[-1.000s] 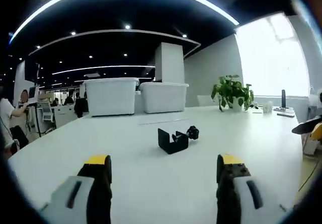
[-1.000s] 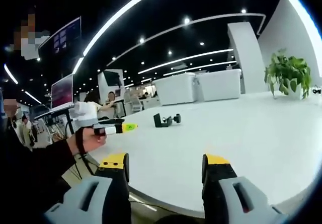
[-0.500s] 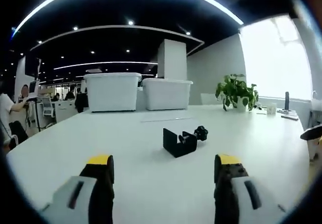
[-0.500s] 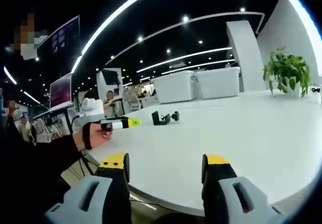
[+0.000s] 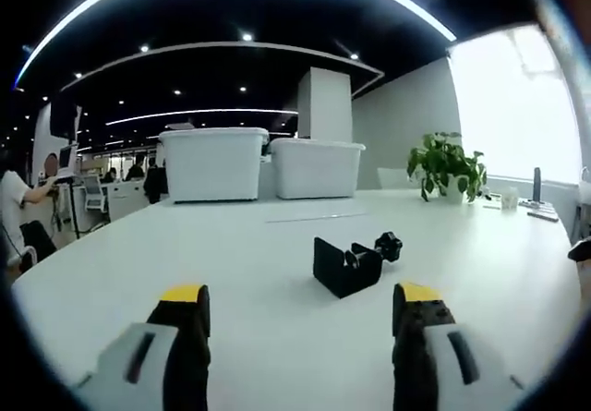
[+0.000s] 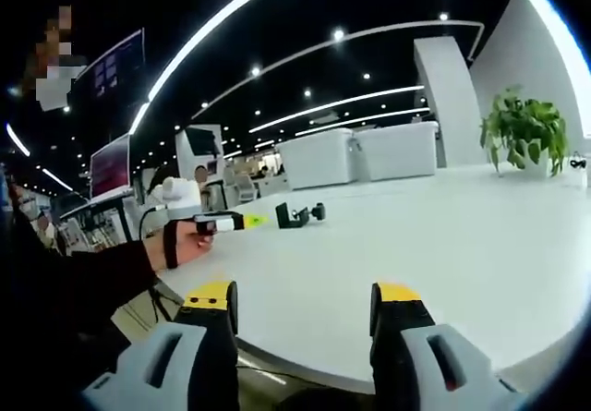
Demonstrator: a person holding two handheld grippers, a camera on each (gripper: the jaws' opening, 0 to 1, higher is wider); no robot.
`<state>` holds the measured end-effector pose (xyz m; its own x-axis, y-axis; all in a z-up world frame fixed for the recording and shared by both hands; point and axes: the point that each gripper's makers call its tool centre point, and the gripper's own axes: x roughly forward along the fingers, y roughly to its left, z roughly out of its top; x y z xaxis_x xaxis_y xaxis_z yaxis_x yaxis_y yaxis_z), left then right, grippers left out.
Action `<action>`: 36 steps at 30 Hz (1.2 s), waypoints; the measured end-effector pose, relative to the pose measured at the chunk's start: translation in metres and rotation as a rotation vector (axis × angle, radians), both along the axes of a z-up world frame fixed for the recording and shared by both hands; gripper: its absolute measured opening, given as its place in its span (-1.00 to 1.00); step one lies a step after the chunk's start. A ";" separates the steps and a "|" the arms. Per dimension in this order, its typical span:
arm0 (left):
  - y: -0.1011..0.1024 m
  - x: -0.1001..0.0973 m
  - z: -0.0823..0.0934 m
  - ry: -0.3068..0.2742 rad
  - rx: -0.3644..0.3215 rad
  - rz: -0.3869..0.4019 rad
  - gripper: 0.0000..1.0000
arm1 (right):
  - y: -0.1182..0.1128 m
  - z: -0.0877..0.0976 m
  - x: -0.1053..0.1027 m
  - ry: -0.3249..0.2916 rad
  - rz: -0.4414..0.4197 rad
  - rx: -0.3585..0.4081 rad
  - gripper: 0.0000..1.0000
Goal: Clamp the fixed fixture on the desktop, loosen the retaining clip, secure it to the edge of the desk, and tighten the retaining clip.
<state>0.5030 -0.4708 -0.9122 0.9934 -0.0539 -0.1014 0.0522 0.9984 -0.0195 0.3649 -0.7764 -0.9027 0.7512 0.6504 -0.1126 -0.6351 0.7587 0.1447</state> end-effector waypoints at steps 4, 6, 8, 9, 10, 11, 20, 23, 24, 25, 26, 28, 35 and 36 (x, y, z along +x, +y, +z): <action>0.001 0.006 0.000 0.002 0.008 0.006 0.58 | -0.004 0.000 -0.001 0.000 -0.009 -0.001 0.10; 0.002 0.009 0.000 0.001 0.002 0.008 0.58 | -0.006 -0.001 -0.001 0.002 -0.014 -0.003 0.10; 0.002 0.012 -0.001 0.004 0.002 0.012 0.58 | -0.008 -0.002 -0.001 0.004 -0.017 -0.004 0.10; 0.001 0.015 -0.001 0.006 0.009 0.011 0.58 | -0.009 -0.002 -0.001 0.005 -0.019 -0.004 0.10; 0.000 0.018 -0.001 0.006 0.014 0.010 0.57 | -0.010 -0.002 0.000 0.006 -0.021 -0.003 0.10; 0.000 0.021 -0.002 0.012 0.020 0.007 0.57 | -0.010 -0.002 0.000 0.006 -0.022 -0.003 0.10; 0.004 0.049 -0.009 0.052 0.079 0.028 0.51 | -0.015 -0.006 0.003 0.016 -0.030 0.004 0.10; 0.008 0.057 -0.007 0.041 0.081 0.039 0.48 | -0.017 -0.009 0.004 0.023 -0.035 0.005 0.10; 0.009 0.057 -0.007 0.039 0.081 0.044 0.47 | -0.018 -0.010 0.004 0.025 -0.035 0.005 0.10; 0.011 0.057 -0.007 0.036 0.079 0.054 0.45 | -0.018 -0.010 0.004 0.026 -0.034 0.004 0.10; 0.013 0.057 -0.007 0.033 0.078 0.059 0.47 | -0.018 -0.011 0.004 0.027 -0.034 0.003 0.10; 0.014 0.056 -0.007 0.031 0.080 0.066 0.44 | -0.019 -0.011 0.005 0.029 -0.035 0.008 0.09; 0.024 0.062 -0.006 0.026 0.086 0.115 0.38 | -0.020 -0.016 0.006 0.038 -0.036 0.008 0.09; 0.024 0.064 -0.006 0.026 0.093 0.116 0.37 | -0.020 -0.016 0.006 0.040 -0.037 0.008 0.09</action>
<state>0.5670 -0.4469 -0.9181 0.9894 0.0718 -0.1262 -0.0629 0.9953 0.0731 0.3708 -0.7965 -0.9191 0.7699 0.6231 -0.1378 -0.6002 0.7804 0.1752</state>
